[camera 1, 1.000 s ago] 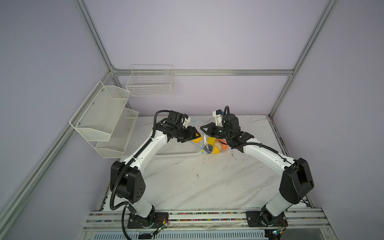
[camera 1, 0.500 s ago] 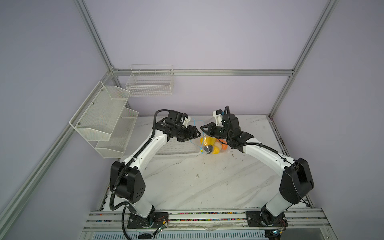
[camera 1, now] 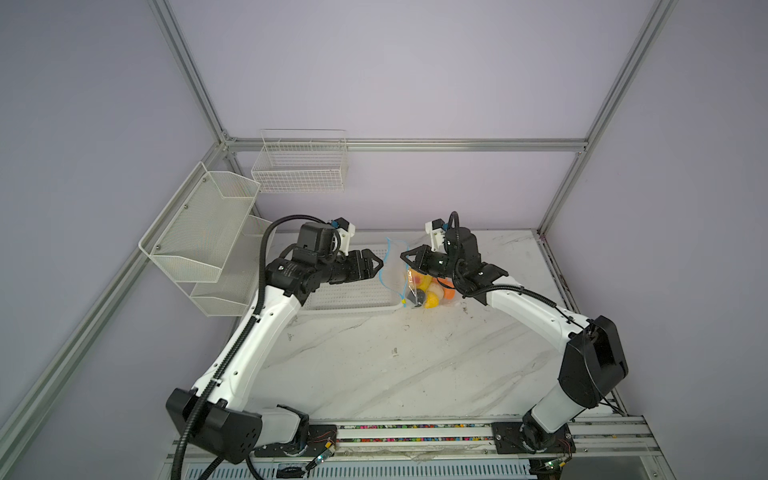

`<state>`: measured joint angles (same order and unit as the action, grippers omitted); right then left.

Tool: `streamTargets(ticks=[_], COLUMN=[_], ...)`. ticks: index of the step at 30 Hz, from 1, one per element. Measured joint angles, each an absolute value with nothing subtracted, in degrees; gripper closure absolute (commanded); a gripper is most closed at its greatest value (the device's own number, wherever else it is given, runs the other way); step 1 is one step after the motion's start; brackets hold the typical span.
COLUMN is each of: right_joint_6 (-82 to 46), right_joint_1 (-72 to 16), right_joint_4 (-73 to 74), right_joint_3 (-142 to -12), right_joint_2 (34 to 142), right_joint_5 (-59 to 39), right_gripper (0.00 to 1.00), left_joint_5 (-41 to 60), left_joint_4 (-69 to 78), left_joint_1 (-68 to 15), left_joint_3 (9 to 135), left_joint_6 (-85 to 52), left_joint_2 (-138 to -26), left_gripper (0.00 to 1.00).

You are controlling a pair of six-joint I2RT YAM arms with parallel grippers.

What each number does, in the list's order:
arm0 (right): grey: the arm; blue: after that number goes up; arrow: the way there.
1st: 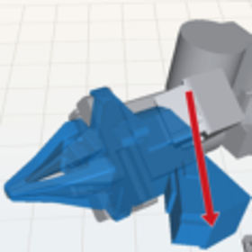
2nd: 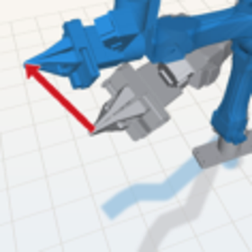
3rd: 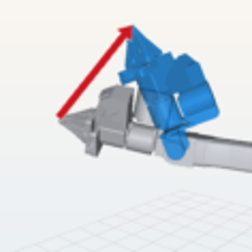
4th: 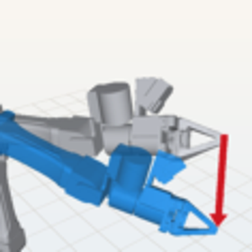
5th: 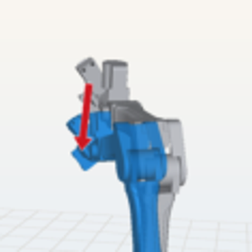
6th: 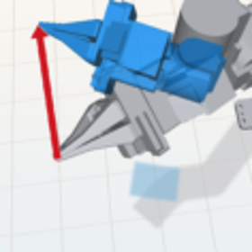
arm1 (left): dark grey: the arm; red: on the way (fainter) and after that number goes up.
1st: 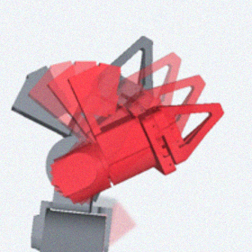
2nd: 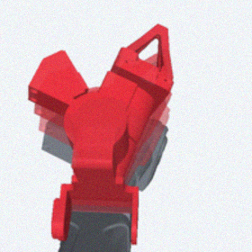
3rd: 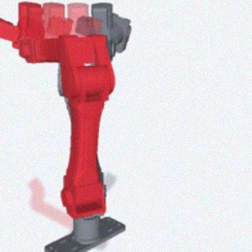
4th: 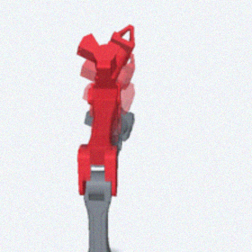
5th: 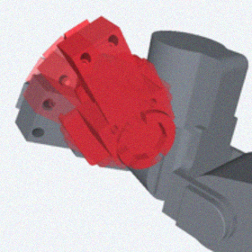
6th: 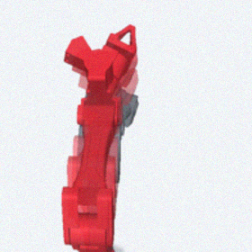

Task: Place the food in the zip-top bag and seal the zipper
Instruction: 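Lift the open left gripper out of the bag and draw it back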

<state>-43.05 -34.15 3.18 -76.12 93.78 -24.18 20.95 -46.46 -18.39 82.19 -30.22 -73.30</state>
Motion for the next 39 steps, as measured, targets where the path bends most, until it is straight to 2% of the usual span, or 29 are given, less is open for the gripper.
streamTargets(ticks=[17, 30, 39], right_joint_6=[-43.0, -43.0, -43.0], right_joint_1=[-34.1, -34.1, -34.1], right_joint_4=[3.2, 3.2, 3.2], right_joint_3=[-76.1, -76.1, -76.1], right_joint_2=[93.8, 93.8, 93.8], right_joint_5=[-25.1, -25.3, -25.3], right_gripper=[1.0, 1.0, 1.0], left_joint_5=[21.7, 23.3, 22.3], left_joint_4=[-46.5, -34.4, -28.6], left_joint_1=[-17.3, -17.2, -16.6], left_joint_3=[59.3, 51.8, 51.2], left_joint_6=[-33.6, -37.1, -37.2], left_joint_2=[-66.4, -71.3, -75.9], left_gripper=[0.17, 0.21, 0.22])
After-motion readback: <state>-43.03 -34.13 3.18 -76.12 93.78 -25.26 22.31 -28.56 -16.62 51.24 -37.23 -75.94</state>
